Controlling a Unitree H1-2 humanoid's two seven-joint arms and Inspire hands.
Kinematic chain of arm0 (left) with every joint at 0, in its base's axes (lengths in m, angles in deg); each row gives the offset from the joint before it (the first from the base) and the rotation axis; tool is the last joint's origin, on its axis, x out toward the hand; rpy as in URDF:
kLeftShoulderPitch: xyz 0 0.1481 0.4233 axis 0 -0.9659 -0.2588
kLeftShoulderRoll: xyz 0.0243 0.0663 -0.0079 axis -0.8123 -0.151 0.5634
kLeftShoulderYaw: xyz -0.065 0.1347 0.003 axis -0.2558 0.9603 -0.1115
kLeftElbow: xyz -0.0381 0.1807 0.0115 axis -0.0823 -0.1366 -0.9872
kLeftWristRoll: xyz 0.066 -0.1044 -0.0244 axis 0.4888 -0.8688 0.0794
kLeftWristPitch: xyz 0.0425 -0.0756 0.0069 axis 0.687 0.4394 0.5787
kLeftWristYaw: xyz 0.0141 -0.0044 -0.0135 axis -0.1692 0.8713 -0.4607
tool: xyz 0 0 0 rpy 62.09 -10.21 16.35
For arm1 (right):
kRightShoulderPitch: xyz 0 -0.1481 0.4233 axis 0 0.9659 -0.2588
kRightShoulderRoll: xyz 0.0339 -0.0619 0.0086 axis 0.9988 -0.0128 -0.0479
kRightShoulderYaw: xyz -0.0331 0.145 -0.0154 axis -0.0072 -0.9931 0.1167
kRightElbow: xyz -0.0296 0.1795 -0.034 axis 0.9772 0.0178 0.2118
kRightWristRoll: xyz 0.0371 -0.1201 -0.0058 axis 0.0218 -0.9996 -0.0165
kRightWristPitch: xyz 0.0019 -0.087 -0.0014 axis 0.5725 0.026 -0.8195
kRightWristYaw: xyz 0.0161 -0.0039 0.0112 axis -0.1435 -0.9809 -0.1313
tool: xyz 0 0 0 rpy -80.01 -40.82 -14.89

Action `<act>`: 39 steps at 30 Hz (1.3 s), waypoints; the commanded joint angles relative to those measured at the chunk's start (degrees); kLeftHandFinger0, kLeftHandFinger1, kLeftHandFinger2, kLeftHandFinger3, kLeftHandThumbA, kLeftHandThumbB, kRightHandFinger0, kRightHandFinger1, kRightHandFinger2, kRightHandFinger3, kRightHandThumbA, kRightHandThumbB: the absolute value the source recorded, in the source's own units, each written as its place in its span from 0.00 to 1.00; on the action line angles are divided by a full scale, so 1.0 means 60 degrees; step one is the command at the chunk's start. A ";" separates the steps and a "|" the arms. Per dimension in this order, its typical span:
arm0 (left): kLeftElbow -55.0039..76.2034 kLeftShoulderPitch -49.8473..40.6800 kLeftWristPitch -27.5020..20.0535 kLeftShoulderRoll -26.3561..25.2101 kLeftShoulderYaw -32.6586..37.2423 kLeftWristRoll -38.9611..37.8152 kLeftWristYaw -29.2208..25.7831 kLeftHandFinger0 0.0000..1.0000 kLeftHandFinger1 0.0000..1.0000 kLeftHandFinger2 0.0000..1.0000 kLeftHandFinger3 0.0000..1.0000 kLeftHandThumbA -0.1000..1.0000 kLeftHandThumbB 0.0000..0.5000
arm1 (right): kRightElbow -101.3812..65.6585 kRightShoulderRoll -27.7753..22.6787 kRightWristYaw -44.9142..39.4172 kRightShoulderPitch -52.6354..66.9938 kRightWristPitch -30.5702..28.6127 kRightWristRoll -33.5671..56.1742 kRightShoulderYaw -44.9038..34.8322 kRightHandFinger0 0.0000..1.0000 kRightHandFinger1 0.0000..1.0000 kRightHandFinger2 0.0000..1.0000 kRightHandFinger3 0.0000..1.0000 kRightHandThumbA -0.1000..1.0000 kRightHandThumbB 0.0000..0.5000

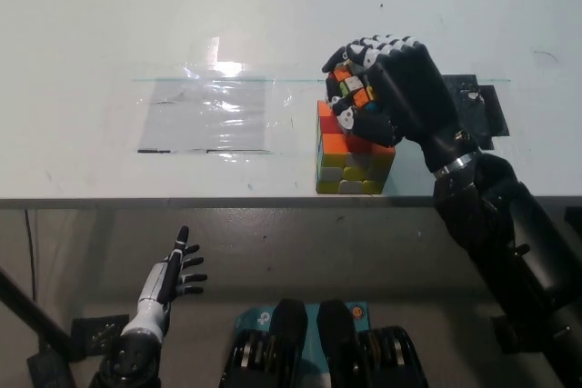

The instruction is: The robot uses its right hand to pick up the small cube kept on the middle on the desk and place it on the bigger cube kept next to it

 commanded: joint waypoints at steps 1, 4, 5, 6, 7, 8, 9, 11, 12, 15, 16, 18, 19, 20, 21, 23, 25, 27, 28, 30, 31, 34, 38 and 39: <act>0.0123 0.0292 -0.0117 -0.0134 0.0002 0.0029 0.0007 0.72 0.72 0.82 0.83 1.00 0.32 | -0.0150 0.0113 0.0002 -0.0255 -0.0303 0.0255 -0.0069 0.00 0.00 0.18 0.41 0.00 0.00; 0.0191 0.0379 0.0015 -0.0140 -0.0026 0.0024 -0.0043 0.71 0.70 0.81 0.84 1.00 0.31 | -0.0163 0.0129 -0.0142 -0.0312 -0.0175 0.0241 -0.0078 0.00 0.00 0.07 0.41 0.00 0.00; 0.0234 0.0365 0.0062 -0.0120 -0.0087 -0.0093 0.0062 0.72 0.71 0.83 0.86 1.00 0.32 | -0.0339 0.0118 -0.0391 -0.0220 0.0095 0.0176 -0.0051 0.00 0.00 0.06 0.38 0.00 0.00; 0.0234 0.0365 0.0062 -0.0120 -0.0088 -0.0093 0.0062 0.72 0.71 0.83 0.86 1.00 0.31 | -0.0342 0.0120 -0.0398 -0.0219 0.0096 0.0174 -0.0055 0.00 0.00 0.03 0.37 0.00 0.00; 0.0193 0.0379 -0.0018 -0.0108 -0.0102 -0.0093 0.0025 0.68 0.67 0.79 0.83 1.00 0.31 | -0.0361 0.0118 -0.0434 -0.0176 0.0109 0.0172 -0.0058 0.00 0.00 0.03 0.36 0.00 0.00; 0.0128 0.0397 -0.0059 -0.0128 -0.0064 -0.0029 0.0003 0.68 0.67 0.79 0.83 1.00 0.31 | -0.0189 0.0153 -0.0288 -0.0140 -0.0007 0.0191 -0.0067 0.00 0.00 0.00 0.37 0.00 0.00; 0.0132 0.0395 -0.0058 -0.0124 -0.0071 -0.0038 0.0006 0.68 0.67 0.79 0.83 1.00 0.30 | -0.0188 0.0163 -0.0290 -0.0125 -0.0018 0.0206 -0.0079 0.00 0.00 0.00 0.42 0.00 0.00; 0.0116 0.0387 -0.0124 -0.0133 -0.0055 -0.0018 0.0012 0.67 0.67 0.79 0.83 1.00 0.30 | -0.0214 0.0177 -0.0365 -0.0074 0.0000 0.0251 -0.0093 0.00 0.00 0.01 0.53 0.00 0.00; 0.0189 0.0368 -0.0083 -0.0113 -0.0044 0.0013 -0.0040 0.69 0.69 0.81 0.85 1.00 0.30 | -0.0205 0.0107 -0.0482 -0.0106 -0.0060 0.0242 -0.0046 0.02 0.07 0.12 0.73 0.00 0.02; 0.0173 0.0378 -0.0079 -0.0120 -0.0039 0.0024 -0.0041 0.70 0.69 0.81 0.85 1.00 0.27 | -0.0268 0.0001 -0.0791 -0.0105 0.0231 0.0011 0.0046 0.21 0.28 0.34 1.00 0.25 0.11; 0.0163 0.0387 -0.0064 -0.0112 -0.0051 0.0016 -0.0062 0.69 0.69 0.80 0.84 1.00 0.28 | -0.0360 -0.0082 -0.0881 -0.0113 0.0443 -0.0315 0.0147 0.42 0.55 0.64 1.00 0.47 0.25; 0.0110 0.0399 -0.0102 -0.0124 -0.0048 0.0006 -0.0026 0.71 0.71 0.83 0.86 1.00 0.28 | -0.0520 -0.0193 -0.1256 -0.0107 0.0824 -0.0625 0.0288 0.78 0.97 1.00 1.00 0.86 0.66; 0.0091 0.0401 -0.0136 -0.0132 -0.0035 0.0019 -0.0020 0.71 0.71 0.83 0.87 1.00 0.28 | -0.0563 -0.0212 -0.1333 -0.0104 0.0904 -0.0654 0.0316 0.82 1.00 1.00 1.00 0.88 0.69; 0.0067 0.0415 -0.0114 -0.0138 -0.0037 0.0015 -0.0014 0.72 0.72 0.84 0.89 1.00 0.28 | -0.0775 -0.0273 -0.1841 -0.0090 0.1406 -0.0935 0.0442 0.94 1.00 1.00 1.00 0.98 0.82; 0.0103 0.0397 -0.0112 -0.0132 -0.0038 0.0018 -0.0025 0.71 0.71 0.84 0.88 1.00 0.30 | -0.0888 -0.0272 -0.2048 -0.0072 0.1560 -0.0876 0.0442 1.00 1.00 1.00 1.00 0.97 0.82; 0.0094 0.0407 -0.0096 -0.0121 -0.0077 -0.0050 0.0023 0.72 0.72 0.84 0.88 1.00 0.30 | -0.0971 -0.0302 -0.2098 -0.0044 0.1634 -0.0877 0.0474 1.00 1.00 1.00 1.00 0.97 0.80; 0.0133 0.0413 -0.0066 -0.0125 -0.0079 -0.0035 -0.0013 0.70 0.69 0.81 0.85 1.00 0.27 | -0.1027 -0.0313 -0.2171 -0.0033 0.1691 -0.0855 0.0472 1.00 1.00 1.00 1.00 0.96 0.77; 0.0192 0.0430 0.0004 -0.0143 -0.0060 0.0000 -0.0028 0.70 0.69 0.81 0.84 1.00 0.25 | -0.1018 -0.0312 -0.2164 -0.0041 0.1681 -0.0828 0.0457 1.00 1.00 1.00 1.00 0.96 0.75; 0.0224 0.0422 0.0054 -0.0145 -0.0055 0.0012 -0.0036 0.71 0.70 0.82 0.85 1.00 0.25 | -0.1030 -0.0305 -0.2224 -0.0026 0.1699 -0.0792 0.0438 1.00 1.00 1.00 1.00 0.97 0.75; 0.0132 0.0431 -0.0126 -0.0174 -0.0008 0.0062 -0.0028 0.72 0.71 0.82 0.85 1.00 0.27 | -0.1053 -0.0272 -0.2389 0.0010 0.1812 -0.0718 0.0403 1.00 1.00 1.00 1.00 0.98 0.72; 0.0124 0.0436 -0.0123 -0.0172 -0.0003 0.0080 -0.0066 0.72 0.71 0.81 0.85 1.00 0.27 | -0.1040 -0.0272 -0.2402 0.0015 0.1806 -0.0709 0.0404 1.00 1.00 1.00 1.00 0.98 0.71; 0.0112 0.0433 -0.0199 -0.0141 -0.0055 -0.0016 -0.0005 0.70 0.68 0.79 0.82 1.00 0.29 | -0.1096 -0.0287 -0.2438 0.0050 0.1831 -0.0719 0.0403 1.00 1.00 1.00 1.00 1.00 0.71; -0.0039 0.0492 -0.0258 -0.0158 -0.0023 0.0045 -0.0070 0.70 0.69 0.80 0.83 1.00 0.30 | -0.1181 -0.0326 -0.2560 0.0029 0.1886 -0.0803 0.0435 1.00 1.00 1.00 1.00 1.00 0.73; -0.0016 0.0488 -0.0227 -0.0163 -0.0004 0.0076 -0.0086 0.71 0.70 0.81 0.84 1.00 0.30 | -0.1242 -0.0330 -0.2584 0.0040 0.1906 -0.0814 0.0426 1.00 1.00 1.00 1.00 1.00 0.73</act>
